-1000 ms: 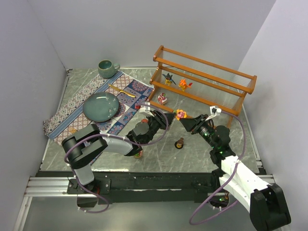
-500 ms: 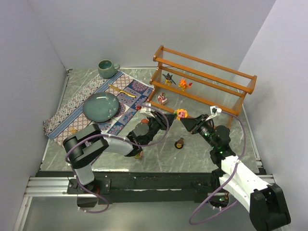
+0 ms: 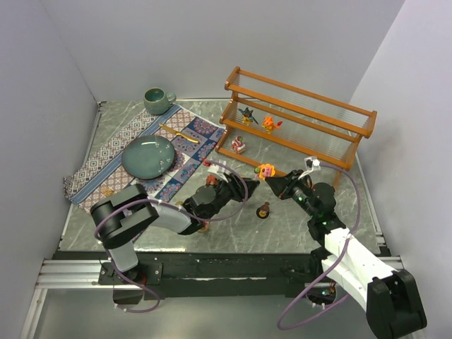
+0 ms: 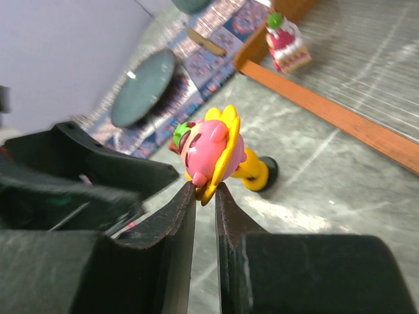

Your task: Place and organize the plastic toys onto the shelf

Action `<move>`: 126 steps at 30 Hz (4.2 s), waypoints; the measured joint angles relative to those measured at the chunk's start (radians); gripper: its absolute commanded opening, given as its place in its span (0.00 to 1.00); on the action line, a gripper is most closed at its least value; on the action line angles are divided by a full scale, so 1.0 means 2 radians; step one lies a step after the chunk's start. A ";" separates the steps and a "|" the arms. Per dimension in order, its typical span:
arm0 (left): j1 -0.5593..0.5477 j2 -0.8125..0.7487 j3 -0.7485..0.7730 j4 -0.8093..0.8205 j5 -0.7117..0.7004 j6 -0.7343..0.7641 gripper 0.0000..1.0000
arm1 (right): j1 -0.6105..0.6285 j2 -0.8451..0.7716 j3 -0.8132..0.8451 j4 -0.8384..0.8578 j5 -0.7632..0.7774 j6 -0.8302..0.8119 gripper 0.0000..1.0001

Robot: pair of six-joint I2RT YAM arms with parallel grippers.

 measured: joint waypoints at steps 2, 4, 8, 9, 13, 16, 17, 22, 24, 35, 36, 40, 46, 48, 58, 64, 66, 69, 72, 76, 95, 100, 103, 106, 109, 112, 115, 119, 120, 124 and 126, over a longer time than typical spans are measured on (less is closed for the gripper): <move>0.000 -0.020 -0.004 -0.032 0.006 0.033 0.81 | 0.000 0.003 0.006 -0.017 -0.001 -0.019 0.00; 0.000 -0.052 -0.004 -0.074 0.012 0.075 0.89 | 0.000 0.006 0.014 -0.029 -0.006 -0.038 0.00; 0.000 -0.119 0.005 -0.167 0.015 0.174 0.96 | 0.000 0.018 0.024 -0.037 -0.035 -0.072 0.00; 0.000 -0.126 0.010 -0.184 0.015 0.192 0.97 | 0.000 0.023 0.027 -0.038 -0.044 -0.079 0.00; 0.000 -0.131 0.054 -0.290 0.026 0.283 0.99 | 0.003 0.046 0.039 -0.044 -0.082 -0.104 0.00; 0.000 -0.119 0.081 -0.359 0.039 0.341 0.99 | 0.019 0.060 0.050 -0.051 -0.099 -0.128 0.00; 0.000 -0.115 0.086 -0.377 0.041 0.357 0.99 | 0.026 0.062 0.054 -0.055 -0.103 -0.134 0.00; 0.000 -0.113 0.089 -0.446 0.055 0.416 0.99 | 0.096 0.077 0.083 -0.092 -0.098 -0.193 0.00; 0.000 -0.120 0.085 -0.463 0.059 0.436 0.97 | 0.122 0.084 0.096 -0.105 -0.092 -0.214 0.00; 0.061 -0.261 0.020 -0.469 0.136 0.437 0.92 | 0.155 0.111 0.113 -0.143 -0.066 -0.266 0.00; 0.065 -0.263 0.019 -0.467 0.142 0.433 0.91 | 0.155 0.111 0.113 -0.143 -0.066 -0.267 0.00; 0.075 -0.259 0.017 -0.457 0.164 0.405 0.90 | 0.156 0.111 0.113 -0.143 -0.069 -0.272 0.00; 0.092 -0.236 0.018 -0.427 0.179 0.317 0.87 | 0.158 0.112 0.113 -0.143 -0.069 -0.274 0.00; 0.092 -0.224 0.021 -0.422 0.176 0.280 0.86 | 0.158 0.113 0.113 -0.143 -0.069 -0.274 0.00; 0.090 -0.191 0.047 -0.425 0.149 0.134 0.84 | 0.160 0.116 0.113 -0.143 -0.061 -0.274 0.00; 0.073 -0.170 0.086 -0.449 0.117 0.089 0.83 | 0.163 0.116 0.113 -0.143 -0.051 -0.274 0.00; 0.064 -0.162 0.096 -0.457 0.107 0.078 0.82 | 0.165 0.116 0.113 -0.143 -0.047 -0.274 0.00; 0.057 -0.155 0.100 -0.468 0.096 0.068 0.80 | 0.166 0.116 0.113 -0.143 -0.044 -0.274 0.00; 0.056 -0.151 0.100 -0.484 0.082 0.059 0.80 | 0.166 0.116 0.113 -0.143 -0.041 -0.274 0.00; 0.056 -0.152 0.100 -0.499 0.051 0.044 0.83 | 0.170 0.119 0.114 -0.146 -0.036 -0.274 0.00; 0.082 -0.350 -0.069 -0.517 -0.104 0.022 0.89 | 0.219 0.239 0.224 -0.285 0.017 -0.312 0.00; 0.082 -0.349 -0.087 -0.503 -0.089 0.041 0.90 | 0.230 0.266 0.236 -0.306 0.019 -0.319 0.00; 0.082 -0.337 -0.087 -0.483 -0.071 0.055 0.90 | 0.234 0.272 0.241 -0.314 0.019 -0.320 0.02; 0.082 -0.319 -0.087 -0.465 -0.052 0.067 0.91 | 0.235 0.283 0.249 -0.317 0.019 -0.321 0.04; 0.082 -0.305 -0.093 -0.446 -0.038 0.073 0.91 | 0.237 0.293 0.255 -0.320 0.019 -0.322 0.10; 0.080 -0.295 -0.098 -0.437 -0.029 0.077 0.91 | 0.241 0.295 0.257 -0.324 0.020 -0.322 0.16; 0.077 -0.291 -0.103 -0.429 -0.025 0.081 0.91 | 0.245 0.297 0.258 -0.326 0.020 -0.322 0.24; 0.075 -0.291 -0.104 -0.423 -0.018 0.085 0.91 | 0.249 0.303 0.263 -0.327 0.023 -0.323 0.28; 0.074 -0.291 -0.104 -0.422 -0.017 0.085 0.91 | 0.251 0.304 0.264 -0.327 0.023 -0.323 0.29; 0.072 -0.285 -0.104 -0.416 -0.013 0.086 0.91 | 0.253 0.307 0.266 -0.329 0.023 -0.324 0.36; 0.071 -0.282 -0.104 -0.416 -0.013 0.086 0.91 | 0.253 0.307 0.269 -0.330 0.023 -0.324 0.39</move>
